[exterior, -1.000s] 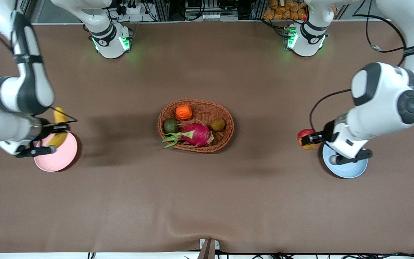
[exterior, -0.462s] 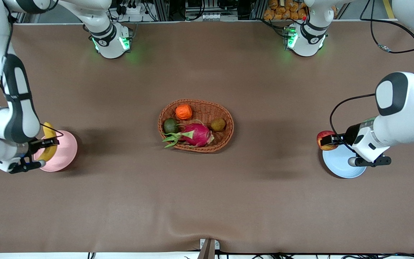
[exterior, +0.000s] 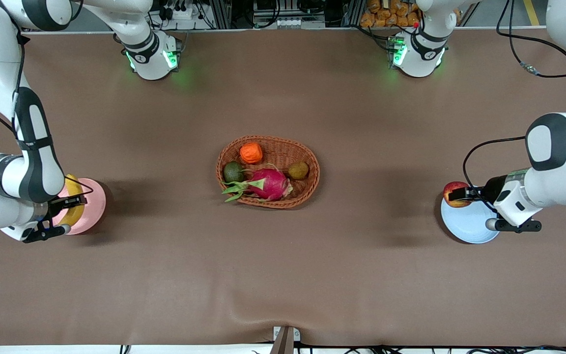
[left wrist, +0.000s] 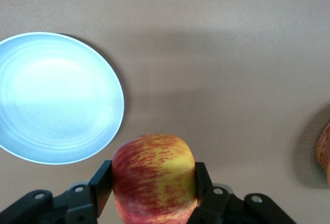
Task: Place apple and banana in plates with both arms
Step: 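Lower the banana onto the pink plate and open the right gripper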
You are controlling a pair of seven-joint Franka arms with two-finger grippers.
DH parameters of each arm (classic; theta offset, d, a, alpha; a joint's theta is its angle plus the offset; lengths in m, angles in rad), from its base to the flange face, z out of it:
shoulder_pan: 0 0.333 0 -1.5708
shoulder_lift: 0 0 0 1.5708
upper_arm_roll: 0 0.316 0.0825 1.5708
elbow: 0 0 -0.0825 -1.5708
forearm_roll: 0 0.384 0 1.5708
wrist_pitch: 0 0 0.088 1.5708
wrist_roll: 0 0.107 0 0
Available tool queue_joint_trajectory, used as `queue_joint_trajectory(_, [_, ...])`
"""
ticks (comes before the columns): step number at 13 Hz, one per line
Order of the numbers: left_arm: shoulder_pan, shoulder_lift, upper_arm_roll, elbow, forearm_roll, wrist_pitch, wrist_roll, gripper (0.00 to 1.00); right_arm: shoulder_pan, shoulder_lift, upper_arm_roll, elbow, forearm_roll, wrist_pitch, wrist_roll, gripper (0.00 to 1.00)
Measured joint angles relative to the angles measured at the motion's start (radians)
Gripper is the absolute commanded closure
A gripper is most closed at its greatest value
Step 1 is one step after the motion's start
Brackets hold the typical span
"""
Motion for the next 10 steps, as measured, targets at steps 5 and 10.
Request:
queue_joint_trajectory(5, [0.042, 0.042, 0.0, 0.0, 0.0, 0.006, 0.086, 1.0, -0.012, 0.035, 0.0, 0.002, 0.0, 0.048, 0.0, 0.22])
queue_joint_trajectory(10, [0.064, 0.08, -0.001, 0.0, -0.012, 0.026, 0.142, 1.0, -0.015, 0.041, 0.0, 0.031, 0.0, 0.053, 0.0, 0.0])
